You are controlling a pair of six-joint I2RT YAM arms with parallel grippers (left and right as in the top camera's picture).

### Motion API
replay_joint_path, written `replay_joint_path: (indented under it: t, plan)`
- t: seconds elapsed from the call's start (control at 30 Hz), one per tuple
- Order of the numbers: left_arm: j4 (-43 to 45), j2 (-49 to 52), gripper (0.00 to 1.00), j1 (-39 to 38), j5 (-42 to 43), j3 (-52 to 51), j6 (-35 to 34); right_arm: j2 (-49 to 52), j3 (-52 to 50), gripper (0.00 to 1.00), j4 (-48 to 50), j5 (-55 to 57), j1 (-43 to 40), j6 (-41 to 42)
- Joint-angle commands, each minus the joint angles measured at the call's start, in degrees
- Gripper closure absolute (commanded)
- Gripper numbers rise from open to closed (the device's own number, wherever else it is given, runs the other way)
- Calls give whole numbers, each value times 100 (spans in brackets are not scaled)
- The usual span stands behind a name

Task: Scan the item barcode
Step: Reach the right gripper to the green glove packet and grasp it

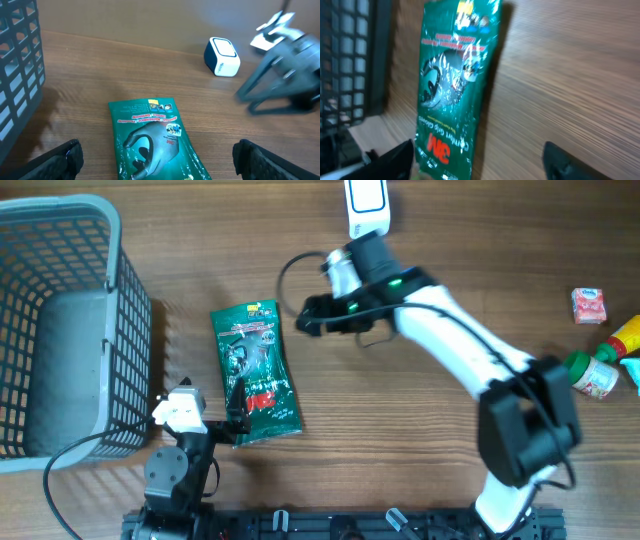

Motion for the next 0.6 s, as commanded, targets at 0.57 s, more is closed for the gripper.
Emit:
replay_joint_path:
  t: [0.57]
  plan:
    - [7, -24, 0, 22, 48, -22, 111, 1008, -37, 34, 1169, 1292, 1139, 133]
